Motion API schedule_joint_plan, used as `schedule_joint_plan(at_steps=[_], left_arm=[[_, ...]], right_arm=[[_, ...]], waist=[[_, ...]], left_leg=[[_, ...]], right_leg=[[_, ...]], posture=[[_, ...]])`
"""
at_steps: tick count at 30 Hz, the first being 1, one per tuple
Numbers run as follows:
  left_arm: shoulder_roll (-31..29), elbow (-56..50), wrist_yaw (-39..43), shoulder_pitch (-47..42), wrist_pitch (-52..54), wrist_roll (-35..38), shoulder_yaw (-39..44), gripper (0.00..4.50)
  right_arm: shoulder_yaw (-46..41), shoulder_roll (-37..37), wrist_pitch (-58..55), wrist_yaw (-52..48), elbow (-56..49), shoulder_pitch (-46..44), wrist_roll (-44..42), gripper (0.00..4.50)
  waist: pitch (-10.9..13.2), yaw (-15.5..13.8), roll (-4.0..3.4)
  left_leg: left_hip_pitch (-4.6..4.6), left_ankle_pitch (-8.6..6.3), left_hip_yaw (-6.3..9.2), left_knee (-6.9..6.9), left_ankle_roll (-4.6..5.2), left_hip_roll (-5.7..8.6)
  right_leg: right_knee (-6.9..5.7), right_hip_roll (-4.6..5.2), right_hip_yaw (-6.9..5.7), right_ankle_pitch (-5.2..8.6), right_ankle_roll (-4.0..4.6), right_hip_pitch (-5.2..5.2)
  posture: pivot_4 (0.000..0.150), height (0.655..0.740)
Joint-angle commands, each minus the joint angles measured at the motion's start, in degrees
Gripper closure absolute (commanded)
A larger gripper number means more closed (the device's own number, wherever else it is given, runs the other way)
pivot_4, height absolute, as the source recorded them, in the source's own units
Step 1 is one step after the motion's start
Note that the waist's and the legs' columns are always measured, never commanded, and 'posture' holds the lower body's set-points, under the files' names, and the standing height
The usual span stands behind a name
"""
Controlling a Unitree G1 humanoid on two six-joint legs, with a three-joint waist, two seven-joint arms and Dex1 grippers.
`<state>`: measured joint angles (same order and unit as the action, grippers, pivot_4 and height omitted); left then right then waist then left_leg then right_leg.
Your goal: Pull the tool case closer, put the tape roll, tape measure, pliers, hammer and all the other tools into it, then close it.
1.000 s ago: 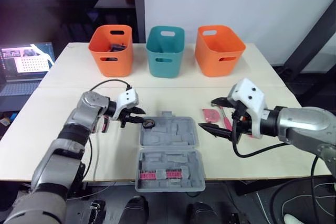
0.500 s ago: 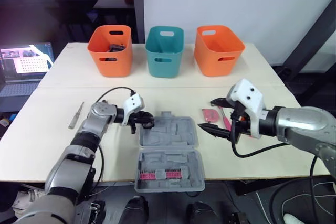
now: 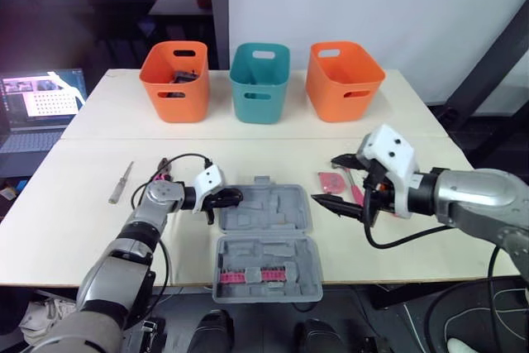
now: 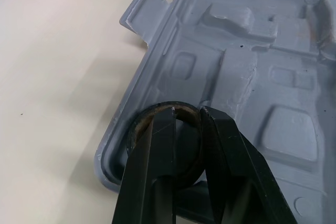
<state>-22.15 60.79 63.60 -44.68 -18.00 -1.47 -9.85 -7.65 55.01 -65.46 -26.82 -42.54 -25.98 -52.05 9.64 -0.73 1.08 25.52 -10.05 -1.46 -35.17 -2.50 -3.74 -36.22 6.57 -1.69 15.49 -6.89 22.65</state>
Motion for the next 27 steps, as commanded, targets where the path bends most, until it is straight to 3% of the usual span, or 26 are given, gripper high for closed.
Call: schedule_joint_plan(at_steps=[1, 5, 8, 9, 12, 14, 21, 27], left_arm=[[-0.63, -0.83, 2.81, -0.76, 2.89, 1.79, 1.80, 3.71], [-3.57, -6.65, 6.98, -1.62, 8.21, 6.35, 5.54, 3.71], [-8.24, -13.93, 9.13, 0.89, 12.30, 8.94, 8.03, 2.94], [-9.88, -16.67, 9.30, 2.39, 13.55, 9.64, 8.85, 2.56], [-14.83, -24.79, 8.32, 8.75, 17.35, 12.01, 12.22, 0.81], [-18.06, -29.81, 7.26, 14.50, 18.83, 13.47, 15.17, 0.01], [-26.59, -37.13, 2.59, 35.41, 19.77, 18.53, 29.39, 0.01], [-27.32, -36.08, 0.29, 46.97, 18.98, 21.94, 38.84, 0.01]], right_arm=[[-2.90, -0.57, 1.72, -0.25, -1.59, 0.91, -0.80, 0.00], [-6.66, -2.42, 2.84, -0.73, -0.90, 5.46, -3.17, 0.00], [-13.23, -4.45, 4.46, -2.02, 0.39, 13.18, -4.92, 0.00], [-14.87, -4.34, 5.49, -2.77, 0.20, 16.29, -3.68, 0.00], [-19.13, -4.90, 10.25, -5.15, -0.22, 26.35, 1.16, 0.00], [-21.97, -6.48, 14.64, -6.68, 0.18, 33.10, 4.95, 0.00], [-27.80, -17.50, 32.53, -10.33, 5.89, 51.27, 16.31, 0.00], [-27.46, -23.92, 46.41, -15.32, 13.84, 59.82, 22.96, 0.00]], waist=[[0.00, 0.00, 0.00], [0.04, 0.02, 0.07], [0.05, 0.02, 0.10], [0.03, 0.07, 0.07], [-0.01, 0.20, -0.01], [-0.01, 0.12, -0.01], [-0.03, 0.12, 0.00], [-0.06, 0.01, -0.07]], left_leg=[[0.00, 0.00, 0.00, 0.00, 0.00, 0.00], [0.05, 0.00, 0.01, 0.01, 0.00, 0.00], [0.07, 0.00, 0.04, 0.02, 0.00, -0.01], [0.07, 0.00, 0.07, 0.03, 0.00, -0.01], [-0.06, -0.05, 0.03, 0.05, 0.09, -0.01], [-0.16, -0.05, 0.04, 0.06, 0.09, -0.02], [-0.16, -0.07, 0.04, 0.05, 0.06, -0.09], [-0.17, -0.21, -0.06, 0.14, -0.16, -0.08]], right_leg=[[0.00, 0.00, 0.00, 0.00, 0.00, 0.00], [-0.01, -0.01, 0.00, -0.02, -0.04, 0.04], [-0.02, -0.02, -0.02, -0.03, -0.05, 0.05], [-0.02, -0.03, -0.03, -0.03, -0.06, 0.02], [-0.04, -0.03, 0.00, -0.04, -0.07, -0.04], [-0.04, -0.03, -0.01, -0.03, -0.06, -0.12], [0.05, -0.03, -0.02, 0.11, 0.17, -0.11], [0.26, 0.16, -0.03, 0.13, 0.20, 0.10]], posture=[[0.150, 0.7400], [0.150, 0.7400], [0.150, 0.7400], [0.150, 0.7400], [0.150, 0.7400], [0.150, 0.7400], [0.150, 0.7400], [0.150, 0.7400]])
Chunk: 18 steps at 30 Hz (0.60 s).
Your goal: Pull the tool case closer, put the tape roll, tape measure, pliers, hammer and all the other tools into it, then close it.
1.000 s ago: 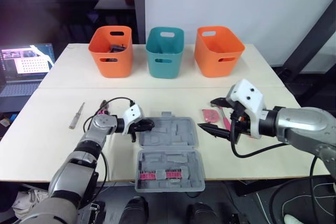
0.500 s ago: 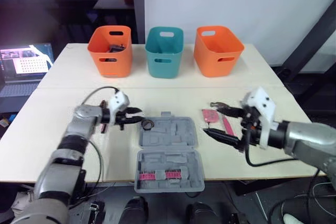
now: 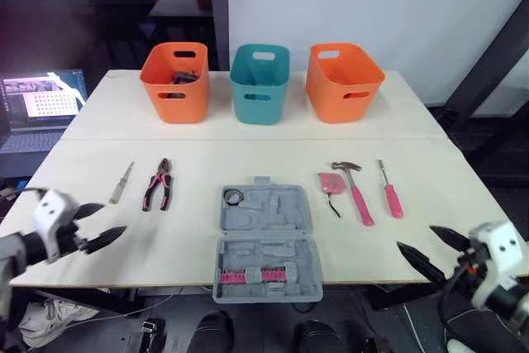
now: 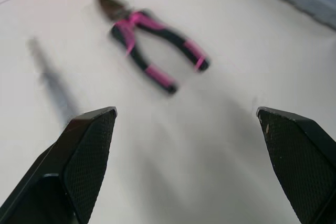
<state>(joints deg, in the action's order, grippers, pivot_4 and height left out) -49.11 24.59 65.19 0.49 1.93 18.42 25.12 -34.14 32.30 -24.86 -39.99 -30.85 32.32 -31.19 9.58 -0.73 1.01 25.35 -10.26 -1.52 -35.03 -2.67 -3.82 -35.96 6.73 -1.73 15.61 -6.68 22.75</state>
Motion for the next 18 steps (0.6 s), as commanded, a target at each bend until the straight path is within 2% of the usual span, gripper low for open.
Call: schedule_joint_plan(at_steps=[1, 8, 12, 15, 18], left_arm=[[-0.10, -0.14, -1.74, 2.51, -1.08, 2.27, 4.29, 0.01], [-0.02, -3.58, -2.13, 1.61, -0.42, 2.37, 2.37, 0.01], [-0.89, -12.86, 1.07, -1.45, 7.32, 5.10, -2.64, 0.01], [-0.74, -23.11, 1.93, -7.01, 14.40, 7.74, -8.84, 0.01], [1.22, -30.36, 2.40, -14.32, 19.42, 7.82, -17.47, 0.01]], right_arm=[[-0.75, -1.42, 6.81, -2.46, 3.00, 1.53, 2.42, 0.00], [1.01, 0.06, 7.08, -1.30, 5.28, -3.71, 2.59, 0.00], [2.71, 3.27, -1.27, 1.94, 1.61, -8.74, -0.32, 0.00], [7.67, 5.69, -8.52, 5.40, -1.41, -14.59, -0.80, 0.00], [17.47, 5.74, -14.69, 12.40, -2.95, -22.35, 4.86, 0.00]], waist=[[0.00, 0.01, 0.00], [-0.01, 0.11, -0.02], [0.00, -0.04, -0.04], [-0.01, -0.01, -0.02], [-0.01, 0.01, -0.01]], left_leg=[[0.00, -0.01, -0.01, 0.00, -0.02, 0.00], [0.01, -0.06, -0.07, 0.08, -0.11, -0.03], [0.04, -0.07, -0.11, 0.08, -0.11, -0.02], [0.03, -0.06, -0.12, 0.02, -0.11, -0.02], [0.03, -0.01, -0.12, -0.01, -0.02, -0.01]], right_leg=[[0.01, 0.01, 0.00, 0.00, 0.00, 0.01], [0.08, 0.06, -0.01, -0.03, 0.05, 0.11], [0.11, 0.07, -0.01, -0.03, 0.05, 0.11], [0.10, 0.06, 0.00, -0.04, 0.08, 0.05], [0.08, 0.04, 0.00, -0.05, 0.08, 0.02]], posture=[[0.150, 0.7400], [0.150, 0.7400], [0.150, 0.7400], [0.150, 0.7400], [0.150, 0.7400]])
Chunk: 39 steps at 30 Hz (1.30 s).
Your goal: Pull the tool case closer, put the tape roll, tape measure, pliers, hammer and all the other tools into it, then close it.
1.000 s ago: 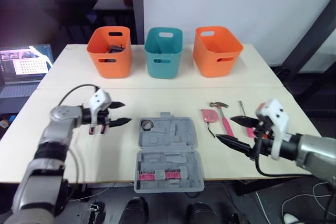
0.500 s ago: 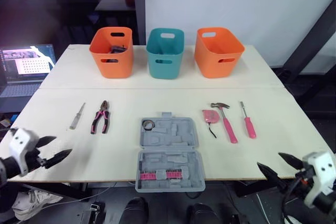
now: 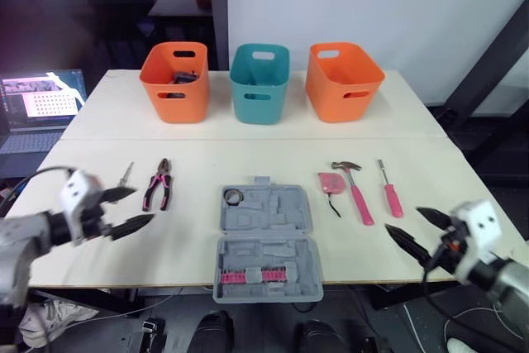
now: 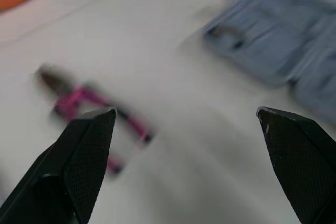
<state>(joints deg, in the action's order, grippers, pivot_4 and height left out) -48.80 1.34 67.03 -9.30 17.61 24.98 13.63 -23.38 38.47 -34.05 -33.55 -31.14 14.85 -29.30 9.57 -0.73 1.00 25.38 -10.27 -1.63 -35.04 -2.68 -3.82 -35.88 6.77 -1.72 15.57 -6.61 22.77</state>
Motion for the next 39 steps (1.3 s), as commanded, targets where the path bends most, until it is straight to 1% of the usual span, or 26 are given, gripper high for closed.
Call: schedule_joint_plan(at_steps=[1, 2, 4, 7, 8, 11, 15, 18, 19, 27, 36, 39], left_arm=[[1.53, -8.01, 0.23, -6.03, 4.54, 1.07, -7.54, 0.01], [2.27, -9.07, 0.07, -7.30, 4.75, 0.75, -9.15, 0.01], [3.82, -10.77, -0.60, -9.77, 5.72, 0.44, -11.78, 0.01], [4.76, -11.49, -1.42, -11.67, 6.78, 0.24, -13.57, 0.01], [5.11, -11.63, -1.93, -12.09, 6.75, 0.09, -13.95, 0.01], [6.94, -11.19, -4.17, -13.22, 6.73, -0.89, -15.48, 0.01], [9.41, -10.90, -6.91, -14.18, 7.18, -1.90, -16.33, 0.01], [9.63, -11.03, -7.61, -13.59, 7.21, -2.74, -16.87, 0.00], [9.55, -11.01, -7.92, -13.38, 7.42, -2.81, -16.87, 0.00], [9.34, -11.08, -9.08, -12.96, 7.55, -3.17, -16.45, 0.00], [9.80, -13.49, -10.16, -11.63, 9.67, -1.91, -15.94, 0.00], [9.93, -13.33, -10.44, -11.74, 9.71, -1.82, -15.90, 0.00]], right_arm=[[8.16, -1.06, -7.71, 8.04, -2.59, -6.98, 3.33, 0.00], [9.96, -1.58, -8.76, 9.56, -2.08, -9.25, 4.33, 0.00], [12.75, -3.40, -10.21, 13.27, 0.98, -13.43, 7.18, 0.00], [15.69, -4.39, -9.03, 14.66, 5.14, -16.87, 10.40, 0.00], [15.91, -5.50, -9.58, 14.44, 6.51, -18.09, 9.58, 0.00], [18.21, -8.45, -9.12, 15.49, 13.20, -22.49, 11.03, 0.00], [19.12, -10.94, -9.17, 15.00, 17.90, -25.51, 11.17, 0.00], [20.67, -12.51, -8.54, 15.02, 21.07, -27.26, 12.12, 0.85], [21.55, -12.77, -7.98, 15.04, 21.97, -27.58, 12.86, 1.35], [23.32, -16.65, -4.86, 15.40, 28.40, -30.46, 15.07, 1.35], [21.91, -19.03, -0.75, 14.86, 35.92, -31.86, 15.69, 1.35], [22.13, -20.25, 1.27, 14.72, 39.46, -33.07, 16.17, 2.18]], waist=[[-0.01, 0.01, -0.03], [0.00, 0.05, -0.04], [0.00, 0.30, -0.03], [0.02, 0.21, -0.04], [0.02, 0.12, -0.03], [0.02, 0.17, -0.03], [0.02, 0.00, -0.02], [0.03, 0.09, -0.02], [0.03, 0.12, -0.02], [0.03, 0.26, -0.03], [0.03, 0.24, -0.03], [0.03, 0.49, -0.03]], left_leg=[[0.01, 0.05, 0.00, 0.00, 0.09, 0.01], [0.03, 0.07, -0.01, 0.00, 0.11, 0.02], [0.06, 0.07, -0.04, 0.02, 0.13, 0.03], [0.07, 0.07, -0.02, -0.01, 0.15, 0.03], [0.06, 0.08, -0.02, -0.01, 0.16, 0.03], [0.04, 0.08, 0.02, -0.07, 0.16, 0.01], [0.06, 0.08, 0.02, -0.09, 0.16, 0.01], [0.06, 0.08, 0.02, -0.09, 0.16, 0.01], [0.06, 0.08, 0.02, -0.09, 0.16, 0.01], [0.05, 0.08, 0.03, -0.08, 0.16, 0.01], [0.05, 0.08, 0.03, -0.08, 0.16, 0.01], [0.03, 0.08, 0.03, -0.08, 0.16, 0.01]], right_leg=[[0.00, -0.02, 0.01, 0.00, 0.00, -0.03], [-0.03, -0.02, 0.01, 0.00, 0.00, -0.18], [-0.09, -0.05, 0.06, 0.00, -0.02, -0.11], [-0.25, -0.13, 0.06, -0.01, -0.06, -0.04], [-0.28, -0.13, 0.06, 0.00, -0.08, -0.04], [-0.28, -0.19, 0.06, 0.01, -0.09, -0.09], [-0.26, -0.19, 0.06, 0.01, -0.10, -0.12], [-0.28, -0.20, 0.06, -0.08, -0.26, -0.12], [-0.28, -0.20, 0.06, -0.08, -0.26, -0.12], [-0.31, -0.22, 0.07, -0.08, -0.26, -0.11], [-0.30, -0.22, 0.06, -0.08, -0.26, -0.11], [-0.31, -0.23, 0.06, -0.08, -0.26, -0.12]], posture=[[0.150, 0.7400], [0.150, 0.7400], [0.150, 0.7400], [0.150, 0.7400], [0.150, 0.7400], [0.150, 0.7400], [0.150, 0.7400], [0.150, 0.7400], [0.150, 0.7400], [0.150, 0.7400], [0.150, 0.7400], [0.150, 0.7400]])
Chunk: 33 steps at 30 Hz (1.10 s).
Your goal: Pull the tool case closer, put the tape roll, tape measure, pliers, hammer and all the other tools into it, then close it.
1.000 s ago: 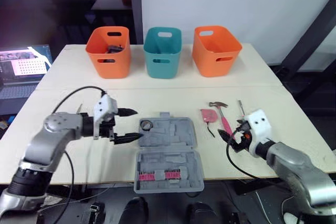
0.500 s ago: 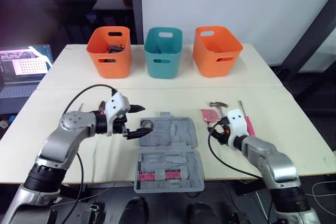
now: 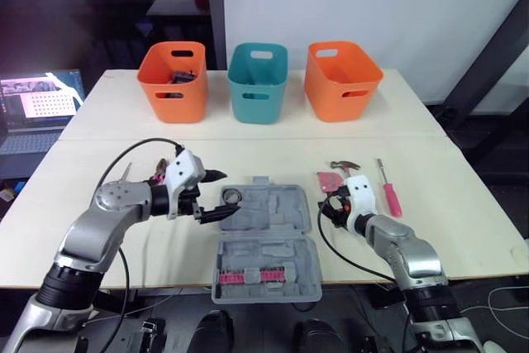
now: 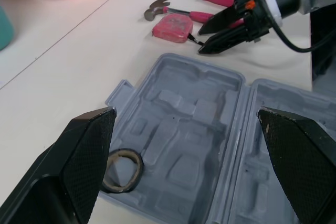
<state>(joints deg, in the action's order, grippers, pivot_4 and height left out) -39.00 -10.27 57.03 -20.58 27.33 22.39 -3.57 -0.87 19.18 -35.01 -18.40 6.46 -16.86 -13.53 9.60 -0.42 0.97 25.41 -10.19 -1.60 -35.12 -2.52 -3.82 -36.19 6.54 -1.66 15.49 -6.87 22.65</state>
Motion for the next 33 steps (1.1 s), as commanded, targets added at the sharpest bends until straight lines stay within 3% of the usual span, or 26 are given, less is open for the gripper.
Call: schedule_joint_plan(at_steps=[1, 4, 5, 11, 23, 33], left_arm=[[0.22, -1.71, -0.55, -0.52, 0.02, 0.81, 1.23, 0.00], [0.77, -1.46, -0.91, -0.81, -0.07, 0.69, 0.84, 0.00], [0.98, -1.40, -1.06, -0.84, -0.04, 0.69, 0.79, 0.00], [1.68, -1.42, -1.50, -0.45, -0.09, 0.56, 0.57, 0.00], [3.15, -0.80, 0.17, -0.44, -1.54, -0.28, -2.33, 0.00], [2.75, 0.67, 3.29, -1.47, -3.76, -1.67, -4.50, 0.00]], right_arm=[[-0.36, -1.37, 2.76, -0.73, 2.80, -1.66, 0.35, 2.70], [-0.19, -1.97, 4.43, -1.04, 6.13, -2.38, 1.06, 4.19], [-0.25, -2.06, 5.02, -1.13, 7.14, -2.60, 1.34, 4.47], [-1.04, -1.27, 4.11, -1.61, 5.80, -1.36, 1.52, 4.47], [-0.22, 2.95, -16.58, -4.06, -25.53, 14.36, -4.47, 4.47], [-1.86, 3.15, -22.76, -3.98, -36.73, 24.44, -8.77, 4.47]], waist=[[0.00, 0.28, 0.00], [0.00, 0.94, 0.00], [0.00, 1.07, 0.00], [0.00, 1.26, 0.00], [-0.01, 0.96, -0.01], [-0.01, 0.95, -0.01]], left_leg=[[0.00, 0.00, 0.00, 0.00, 0.00, 0.00], [-0.02, 0.00, 0.01, 0.01, 0.00, -0.01], [-0.03, 0.00, 0.02, 0.01, 0.00, -0.01], [-0.08, 0.00, 0.05, 0.01, 0.00, -0.02], [-0.04, -0.01, 0.08, 0.00, -0.01, -0.01], [-0.03, -0.01, 0.09, 0.01, -0.01, -0.02]], right_leg=[[0.00, 0.00, 0.00, 0.00, 0.00, 0.00], [-0.02, -0.01, 0.00, -0.01, -0.02, -0.01], [-0.03, -0.02, 0.00, -0.01, -0.03, -0.03], [-0.03, -0.04, 0.00, -0.02, -0.04, -0.08], [0.00, -0.04, 0.00, 0.09, 0.15, -0.07], [0.05, -0.04, 0.00, 0.11, 0.19, -0.06]], posture=[[0.150, 0.7400], [0.150, 0.7400], [0.150, 0.7400], [0.150, 0.7400], [0.150, 0.7400], [0.150, 0.7400]])
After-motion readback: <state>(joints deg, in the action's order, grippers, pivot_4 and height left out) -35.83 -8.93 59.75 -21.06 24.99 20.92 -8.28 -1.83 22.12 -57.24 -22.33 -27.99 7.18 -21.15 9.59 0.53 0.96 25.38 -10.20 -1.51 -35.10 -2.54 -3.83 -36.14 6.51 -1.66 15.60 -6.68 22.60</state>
